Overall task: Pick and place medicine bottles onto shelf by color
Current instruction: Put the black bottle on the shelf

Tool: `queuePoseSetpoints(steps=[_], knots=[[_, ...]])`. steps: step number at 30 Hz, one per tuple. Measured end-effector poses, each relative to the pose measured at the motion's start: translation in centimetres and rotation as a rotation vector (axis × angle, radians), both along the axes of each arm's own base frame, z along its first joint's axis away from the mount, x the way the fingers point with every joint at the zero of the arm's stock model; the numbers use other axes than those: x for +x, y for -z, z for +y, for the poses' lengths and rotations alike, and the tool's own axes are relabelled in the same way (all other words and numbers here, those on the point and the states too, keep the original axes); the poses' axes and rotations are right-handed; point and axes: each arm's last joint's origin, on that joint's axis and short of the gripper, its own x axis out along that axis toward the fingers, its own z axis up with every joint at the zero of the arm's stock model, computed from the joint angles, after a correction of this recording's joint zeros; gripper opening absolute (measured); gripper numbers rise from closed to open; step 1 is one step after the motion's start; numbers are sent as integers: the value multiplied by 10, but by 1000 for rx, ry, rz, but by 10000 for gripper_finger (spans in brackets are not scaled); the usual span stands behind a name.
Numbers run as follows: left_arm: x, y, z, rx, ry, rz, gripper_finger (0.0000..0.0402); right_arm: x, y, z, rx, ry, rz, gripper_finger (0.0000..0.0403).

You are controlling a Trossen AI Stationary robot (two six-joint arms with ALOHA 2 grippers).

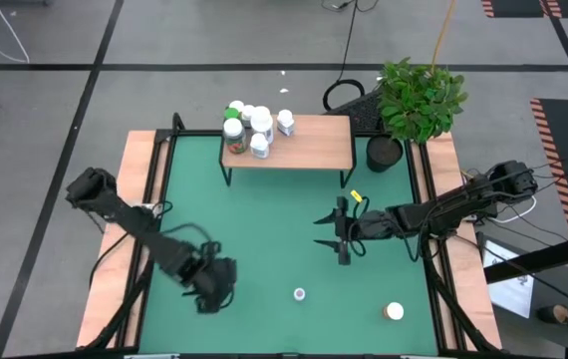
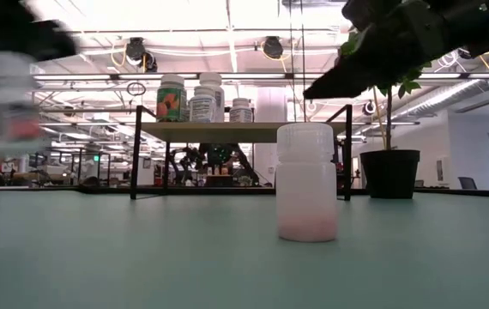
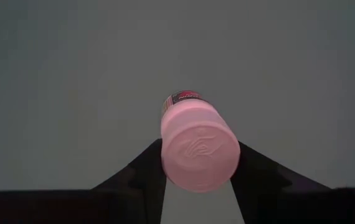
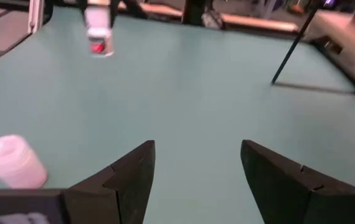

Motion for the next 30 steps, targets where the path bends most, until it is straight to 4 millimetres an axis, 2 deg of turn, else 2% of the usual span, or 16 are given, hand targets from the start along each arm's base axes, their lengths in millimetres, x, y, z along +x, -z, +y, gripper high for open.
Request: queuePoseSetpoints(steps=[4, 9, 13, 17, 23, 30], knots=[[31, -26, 35, 58, 81, -78, 150, -4, 4, 6, 4, 24, 40, 233], [63, -62, 89, 126, 130, -202, 150, -9, 9, 12, 18, 74, 82, 233], [82, -90, 132, 185, 109, -284, 150, -10, 9, 16, 51, 75, 82, 233], [104, -114, 166, 240, 68, -338, 150, -10, 9, 16, 52, 76, 84, 233], [139, -124, 205, 295, 79, -259, 150, -10, 10, 16, 52, 80, 91, 233], [158, -125, 256, 322, 70, -141, 150, -11, 10, 16, 57, 83, 95, 233]])
